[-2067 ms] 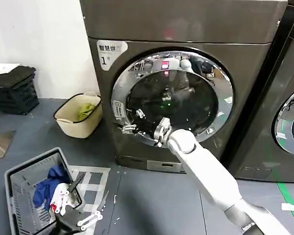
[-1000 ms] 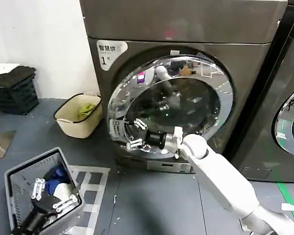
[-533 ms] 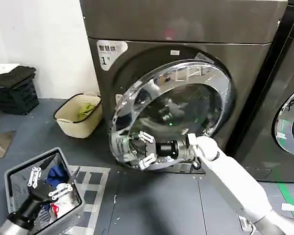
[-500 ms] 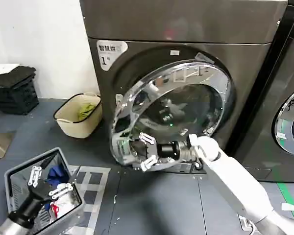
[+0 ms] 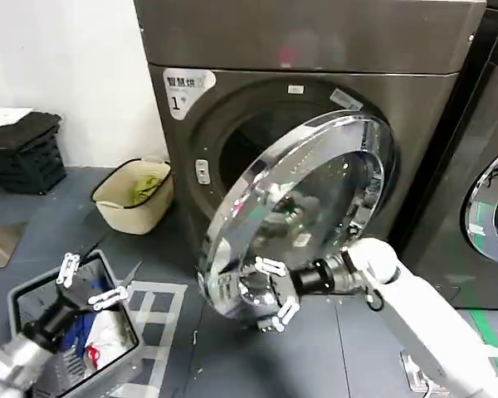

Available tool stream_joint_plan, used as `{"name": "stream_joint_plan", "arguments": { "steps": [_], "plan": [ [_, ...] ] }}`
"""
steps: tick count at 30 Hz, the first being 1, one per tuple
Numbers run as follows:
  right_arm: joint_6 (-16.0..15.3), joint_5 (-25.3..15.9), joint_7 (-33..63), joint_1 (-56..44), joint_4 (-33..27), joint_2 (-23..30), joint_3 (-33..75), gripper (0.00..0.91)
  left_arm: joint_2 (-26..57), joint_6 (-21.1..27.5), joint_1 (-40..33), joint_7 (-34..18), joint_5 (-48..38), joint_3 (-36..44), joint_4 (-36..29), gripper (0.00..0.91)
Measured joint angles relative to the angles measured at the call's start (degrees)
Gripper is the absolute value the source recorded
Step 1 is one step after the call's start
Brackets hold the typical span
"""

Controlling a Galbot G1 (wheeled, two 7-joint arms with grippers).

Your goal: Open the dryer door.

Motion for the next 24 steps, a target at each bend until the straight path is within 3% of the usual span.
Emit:
{"name": "stream_joint_plan", "arguments": {
  "steps": [11, 18, 24],
  "plan": [
    [0.32, 1.50, 0.84, -15.97, 4.52, -5.91, 17.31, 0.907, 6.19, 1.27, -11.31, 0.85, -1.03, 10.75, 4.59, 0.907],
    [0.67, 1.51, 3.56, -30.17, 8.58, -4.72, 31.78, 0.907, 9.22, 1.44, -19.50, 1.30, -2.54, 18.16, 7.98, 0.907],
    [3.43, 3.46, 9.57, -42.47, 12.87, -0.90, 45.14, 0.907, 11.13, 1.36, -25.51, 1.85, -3.56, 25.10, 9.57, 0.907]
  ]
}}
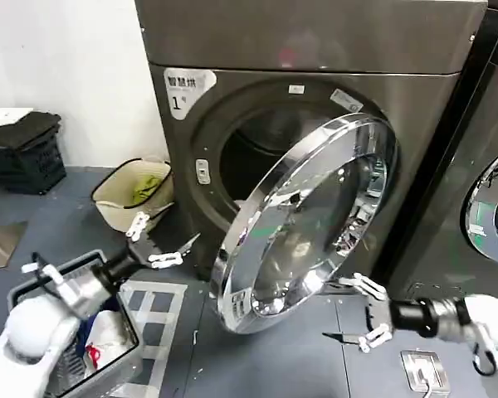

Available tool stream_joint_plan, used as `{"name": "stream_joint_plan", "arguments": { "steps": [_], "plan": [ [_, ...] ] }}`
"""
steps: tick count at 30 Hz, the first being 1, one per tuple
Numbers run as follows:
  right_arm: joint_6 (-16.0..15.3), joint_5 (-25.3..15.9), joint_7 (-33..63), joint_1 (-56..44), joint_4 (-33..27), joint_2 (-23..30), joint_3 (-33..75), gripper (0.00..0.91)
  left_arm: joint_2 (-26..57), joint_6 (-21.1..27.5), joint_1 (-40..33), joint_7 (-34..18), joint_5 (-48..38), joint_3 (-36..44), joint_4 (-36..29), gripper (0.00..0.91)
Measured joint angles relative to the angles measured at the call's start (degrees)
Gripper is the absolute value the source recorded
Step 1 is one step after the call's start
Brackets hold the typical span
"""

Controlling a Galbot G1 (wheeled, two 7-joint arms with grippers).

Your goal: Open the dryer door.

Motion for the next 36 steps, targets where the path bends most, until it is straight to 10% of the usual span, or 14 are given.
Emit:
{"name": "stream_joint_plan", "arguments": {
  "steps": [9, 16, 29, 36],
  "plan": [
    [6.83, 0.04, 8.24, -16.91, 6.35, 9.06, 16.34, 0.907, 0.55, -0.51, -7.31, 0.88, -0.39, 10.84, 1.44, 0.907],
    [10.83, -9.42, 23.74, -24.33, 9.43, 16.63, 25.97, 0.907, -0.06, -1.09, -12.74, 1.07, -0.84, 18.25, 3.13, 0.907],
    [-11.26, -24.67, 63.04, -24.63, 13.82, 31.81, 40.94, 0.907, -4.06, -1.33, -22.88, 0.90, -1.24, 31.22, 7.29, 0.907],
    [-15.77, -26.89, 67.92, -21.55, 13.90, 36.89, 49.42, 0.907, -7.15, -1.13, -27.63, 0.82, -1.38, 36.99, 9.85, 0.907]
  ]
}}
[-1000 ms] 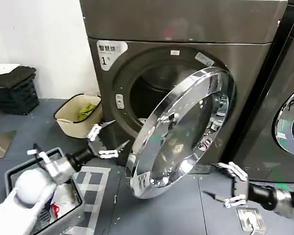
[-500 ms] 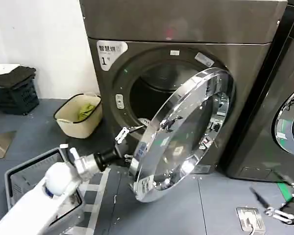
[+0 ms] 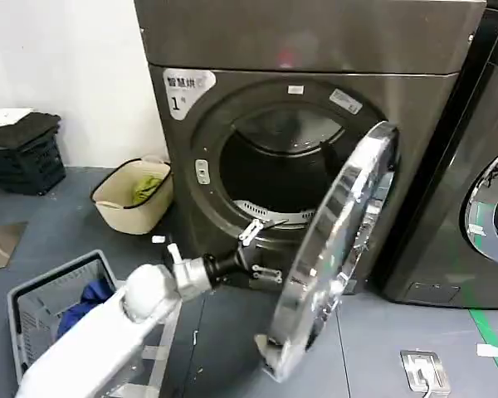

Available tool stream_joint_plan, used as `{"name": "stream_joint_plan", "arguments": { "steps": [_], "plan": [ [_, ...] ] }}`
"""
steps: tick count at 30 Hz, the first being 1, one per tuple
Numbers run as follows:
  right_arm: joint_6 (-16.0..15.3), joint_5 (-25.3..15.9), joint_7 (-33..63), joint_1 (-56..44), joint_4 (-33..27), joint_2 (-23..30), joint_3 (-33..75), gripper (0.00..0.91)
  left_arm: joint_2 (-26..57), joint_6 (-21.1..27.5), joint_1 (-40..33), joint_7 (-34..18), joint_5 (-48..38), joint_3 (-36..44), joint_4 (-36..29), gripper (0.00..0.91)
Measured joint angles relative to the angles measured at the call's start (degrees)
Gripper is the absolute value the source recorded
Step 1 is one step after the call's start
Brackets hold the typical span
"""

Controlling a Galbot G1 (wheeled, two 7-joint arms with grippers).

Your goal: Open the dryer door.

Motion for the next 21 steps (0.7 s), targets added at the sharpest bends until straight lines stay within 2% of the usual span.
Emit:
{"name": "stream_joint_plan", "arguments": {
  "steps": [9, 14, 21],
  "plan": [
    [-1.77, -0.86, 1.75, 0.43, 0.23, 4.37, 9.33, 0.907, -4.26, 0.04, -4.41, 0.05, 0.24, 6.17, 2.69, 0.907],
    [-2.75, -3.55, 4.98, 0.61, -0.19, 4.36, 13.17, 0.907, -7.40, 0.36, -7.02, 0.08, 0.66, 10.00, 4.76, 0.907],
    [-3.45, -4.10, 7.14, 0.54, -2.17, 4.35, 18.01, 0.907, -12.44, 0.65, -11.21, 0.11, 0.83, 15.65, 8.58, 0.907]
  ]
}}
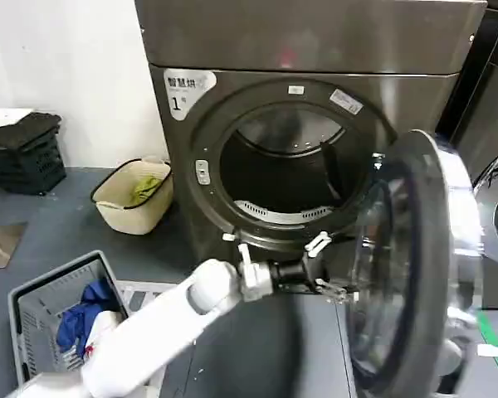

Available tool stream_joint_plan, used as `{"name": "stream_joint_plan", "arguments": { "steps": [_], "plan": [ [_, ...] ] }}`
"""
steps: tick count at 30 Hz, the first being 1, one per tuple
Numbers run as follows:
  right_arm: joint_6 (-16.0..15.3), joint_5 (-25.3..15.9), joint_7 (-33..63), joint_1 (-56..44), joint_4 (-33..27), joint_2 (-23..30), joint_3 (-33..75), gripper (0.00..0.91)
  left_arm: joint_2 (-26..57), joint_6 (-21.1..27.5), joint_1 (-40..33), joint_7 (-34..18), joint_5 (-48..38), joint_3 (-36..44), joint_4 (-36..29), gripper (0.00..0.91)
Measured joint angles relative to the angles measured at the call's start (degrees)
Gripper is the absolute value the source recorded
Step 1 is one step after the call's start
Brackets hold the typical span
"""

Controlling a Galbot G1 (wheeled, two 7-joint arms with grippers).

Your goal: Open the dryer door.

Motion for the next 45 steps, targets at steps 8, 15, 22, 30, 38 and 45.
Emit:
{"name": "stream_joint_plan", "arguments": {
  "steps": [8, 15, 22, 30, 38, 45],
  "plan": [
    [-0.08, 0.36, 0.68, -0.08, -0.47, -0.02, 3.86, 0.907, -5.84, 0.01, -5.30, 0.02, -0.05, 5.17, 5.53, 0.907],
    [0.33, 0.64, 1.55, 0.20, 0.85, -0.02, 5.20, 0.907, -11.59, 0.47, -9.23, 0.00, -0.12, 8.25, 11.80, 0.907],
    [0.99, 0.36, 2.68, -0.20, 0.79, -0.02, 6.81, 0.907, -16.95, 1.58, -12.32, -0.01, -0.81, 10.07, 17.78, 0.907],
    [-0.82, -6.33, 8.52, -0.09, -2.41, -0.03, 10.29, 0.907, -21.85, 1.72, -14.97, 0.06, -0.64, 11.42, 23.31, 0.907],
    [-0.79, -11.36, 13.25, -0.39, -8.53, -0.03, 13.99, 0.907, -25.16, 1.92, -15.16, 0.13, 0.07, 11.80, 27.16, 0.907],
    [-0.08, -12.87, 13.94, -1.21, -12.50, -0.03, 16.76, 0.907, -25.11, 2.44, -15.60, 0.12, 0.41, 11.67, 29.48, 0.907]
  ]
}}
